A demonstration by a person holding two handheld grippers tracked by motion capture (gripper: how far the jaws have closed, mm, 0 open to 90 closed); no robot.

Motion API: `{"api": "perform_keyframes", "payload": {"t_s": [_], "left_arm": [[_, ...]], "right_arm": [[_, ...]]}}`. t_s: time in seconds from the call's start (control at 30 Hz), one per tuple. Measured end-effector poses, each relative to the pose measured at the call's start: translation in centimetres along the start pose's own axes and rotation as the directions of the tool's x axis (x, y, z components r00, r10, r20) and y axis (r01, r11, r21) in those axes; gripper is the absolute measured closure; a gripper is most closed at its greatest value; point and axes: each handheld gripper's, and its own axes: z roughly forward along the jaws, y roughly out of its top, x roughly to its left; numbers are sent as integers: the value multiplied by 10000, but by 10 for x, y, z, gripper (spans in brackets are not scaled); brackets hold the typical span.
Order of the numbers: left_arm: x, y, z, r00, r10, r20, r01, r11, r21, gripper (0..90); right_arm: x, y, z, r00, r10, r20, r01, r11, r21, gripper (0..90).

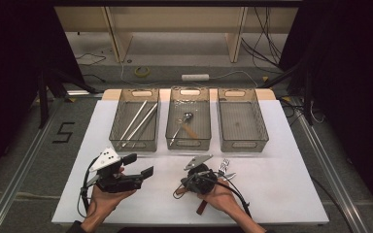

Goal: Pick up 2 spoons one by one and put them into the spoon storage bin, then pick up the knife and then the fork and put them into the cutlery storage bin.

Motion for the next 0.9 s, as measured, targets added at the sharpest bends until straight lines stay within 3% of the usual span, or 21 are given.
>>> {"api": "perform_keyframes", "payload": {"t_s": [0.43,0.9], "left_arm": [[-1,0,0,10000,49,12,-50,10000,69,191],[-2,-1,0,9999,122,-21,-122,9999,98,191]], "right_arm": [[1,3,4,10000,20,61,-21,9998,212,900],[0,2,-2,9985,123,-543,-74,9960,890,900]]}}
